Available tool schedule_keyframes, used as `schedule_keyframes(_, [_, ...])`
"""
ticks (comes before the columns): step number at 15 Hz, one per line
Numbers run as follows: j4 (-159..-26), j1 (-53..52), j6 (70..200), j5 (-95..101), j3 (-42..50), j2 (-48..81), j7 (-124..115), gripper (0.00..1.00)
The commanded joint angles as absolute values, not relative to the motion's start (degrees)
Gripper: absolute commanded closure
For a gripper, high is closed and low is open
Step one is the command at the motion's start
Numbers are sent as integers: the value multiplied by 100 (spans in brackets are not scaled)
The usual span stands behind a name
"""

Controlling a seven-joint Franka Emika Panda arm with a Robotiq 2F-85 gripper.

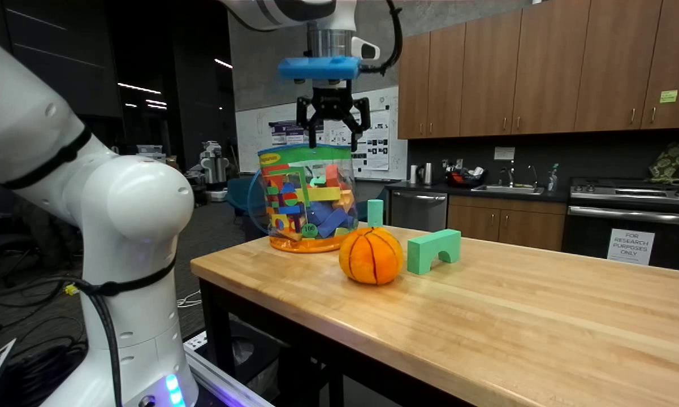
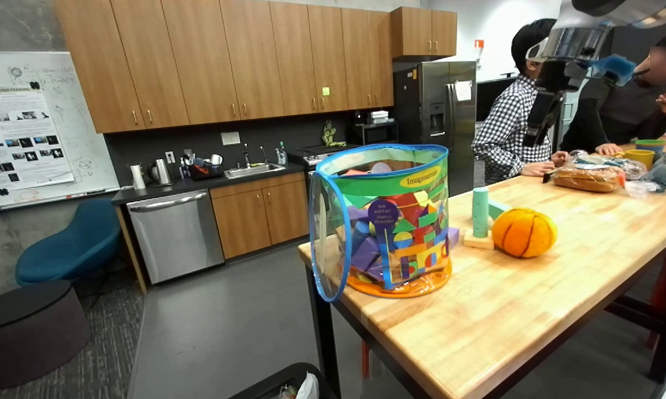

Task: Move the orange block from the bag to the table

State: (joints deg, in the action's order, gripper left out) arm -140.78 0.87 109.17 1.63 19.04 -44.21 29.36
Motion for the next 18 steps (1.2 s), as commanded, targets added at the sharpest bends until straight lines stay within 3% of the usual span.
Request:
schedule_keyframes(1, [-13413, 59, 10652, 430, 1622, -4333, 3067, 0])
schedule_keyframes(12, [-11842, -642, 10748, 722, 758, -3658, 3108, 0])
schedule_keyframes(18, [-11943, -610, 10772, 683, 733, -3698, 3013, 0])
